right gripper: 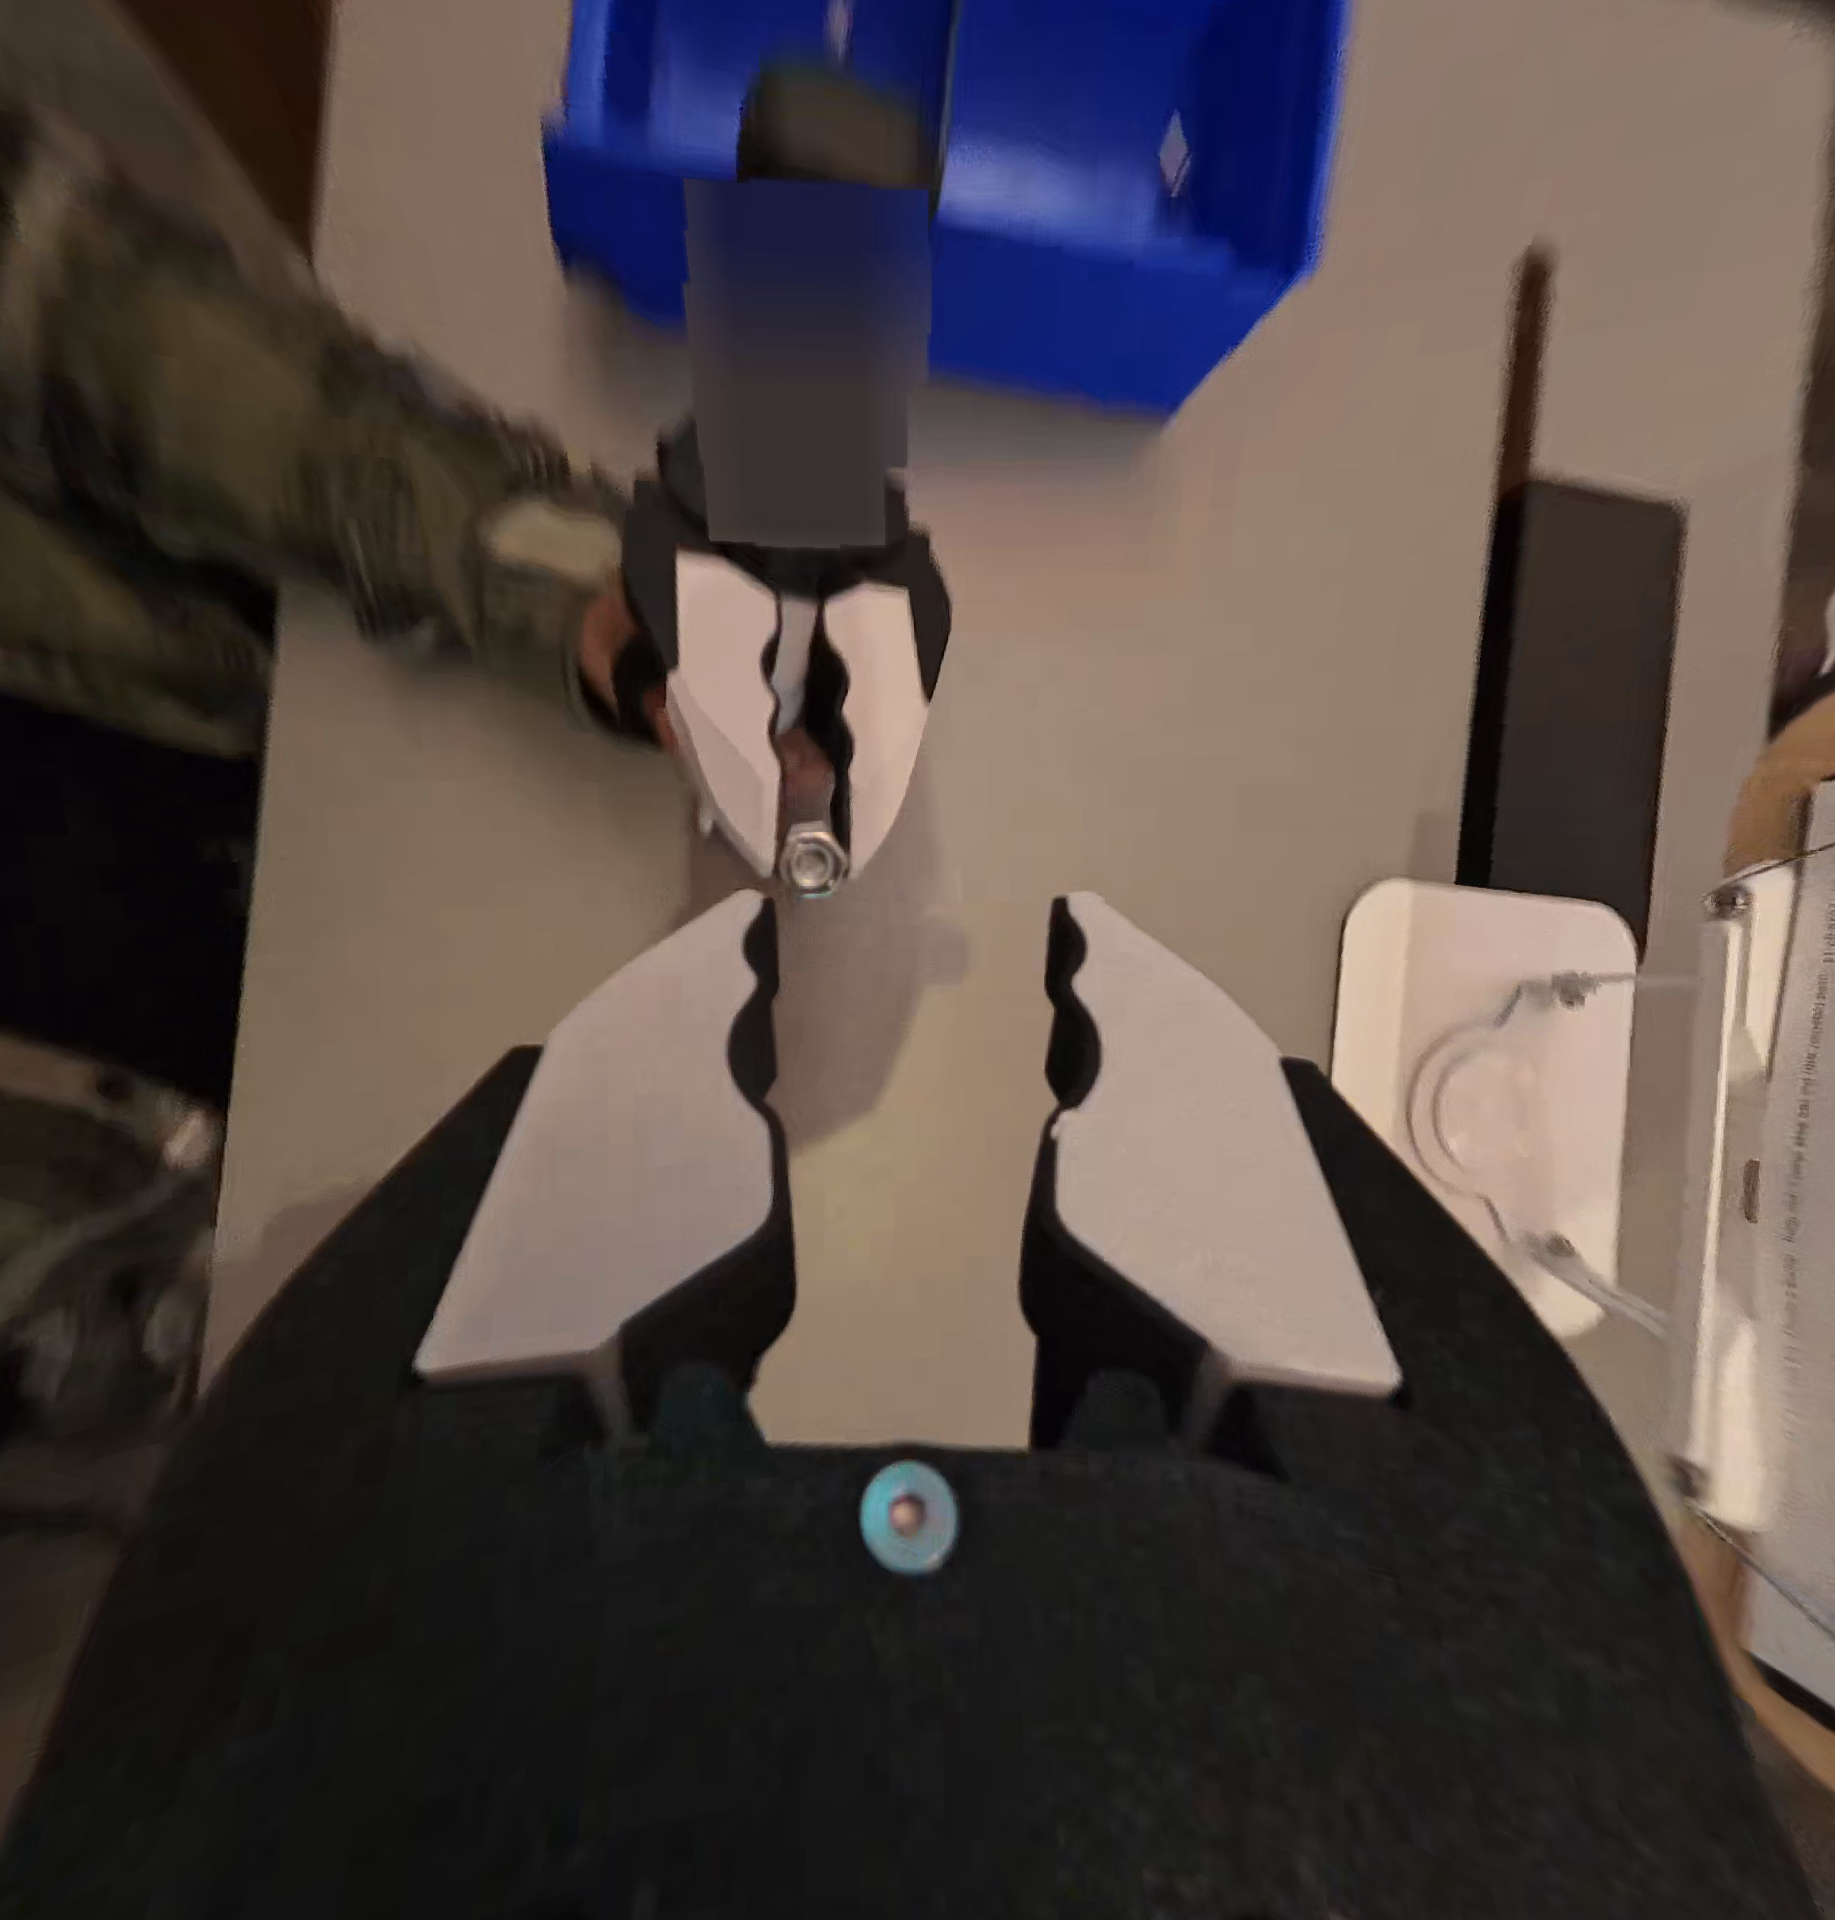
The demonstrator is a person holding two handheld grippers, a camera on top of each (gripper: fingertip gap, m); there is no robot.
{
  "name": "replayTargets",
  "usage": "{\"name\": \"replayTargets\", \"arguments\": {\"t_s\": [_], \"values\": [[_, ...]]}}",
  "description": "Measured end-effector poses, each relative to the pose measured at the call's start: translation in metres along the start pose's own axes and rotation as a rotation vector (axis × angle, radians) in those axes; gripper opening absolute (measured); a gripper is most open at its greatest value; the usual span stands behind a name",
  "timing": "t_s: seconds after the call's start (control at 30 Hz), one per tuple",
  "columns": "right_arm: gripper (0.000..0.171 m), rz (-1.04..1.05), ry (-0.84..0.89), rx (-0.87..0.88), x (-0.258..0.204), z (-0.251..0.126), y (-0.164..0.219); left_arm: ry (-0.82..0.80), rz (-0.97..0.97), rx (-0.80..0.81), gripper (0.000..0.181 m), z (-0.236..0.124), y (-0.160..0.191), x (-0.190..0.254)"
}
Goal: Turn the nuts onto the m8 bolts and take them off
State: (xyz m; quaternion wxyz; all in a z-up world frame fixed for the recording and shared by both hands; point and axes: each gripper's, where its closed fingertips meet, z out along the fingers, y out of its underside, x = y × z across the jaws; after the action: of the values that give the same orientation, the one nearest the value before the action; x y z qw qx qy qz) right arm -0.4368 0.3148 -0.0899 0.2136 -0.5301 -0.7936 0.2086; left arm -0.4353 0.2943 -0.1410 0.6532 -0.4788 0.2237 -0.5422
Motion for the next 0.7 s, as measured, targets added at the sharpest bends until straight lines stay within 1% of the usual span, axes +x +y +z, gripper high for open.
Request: {"name": "replayTargets", "arguments": {"t_s": [0.1,0.17,0.2,0.27,0.3,0.4,0.53,0.7], "values": [[0.045,0.054,0.001,0.343,-0.006,-0.014,-0.006,0.027,-0.014,0.011,0.014,0.001,-0.001,0.003],[0.045,0.075,-0.004,0.525,-0.013,-0.020,-0.006,0.048,-0.033,0.033,0.014,0.001,-0.003,0.005],[0.045,0.081,-0.005,0.597,-0.017,-0.020,-0.006,0.064,-0.047,0.041,0.014,0.001,-0.004,0.007],[0.044,0.071,0.024,0.688,-0.021,-0.017,-0.004,0.076,-0.064,0.063,0.014,0.000,-0.007,0.007],[0.042,0.069,0.046,0.710,-0.021,-0.014,-0.003,0.085,-0.073,0.067,0.014,-0.001,-0.007,0.008],[0.039,0.069,0.022,0.706,-0.025,0.001,-0.001,0.092,-0.079,0.069,0.014,0.000,-0.007,0.008],[0.033,0.065,-0.038,0.685,-0.025,0.013,-0.003,0.105,-0.093,0.083,0.014,-0.001,-0.008,0.009],[0.034,0.075,-0.122,0.680,-0.029,0.022,-0.005,0.104,-0.092,0.081,0.014,-0.001,-0.008,0.009]]}}
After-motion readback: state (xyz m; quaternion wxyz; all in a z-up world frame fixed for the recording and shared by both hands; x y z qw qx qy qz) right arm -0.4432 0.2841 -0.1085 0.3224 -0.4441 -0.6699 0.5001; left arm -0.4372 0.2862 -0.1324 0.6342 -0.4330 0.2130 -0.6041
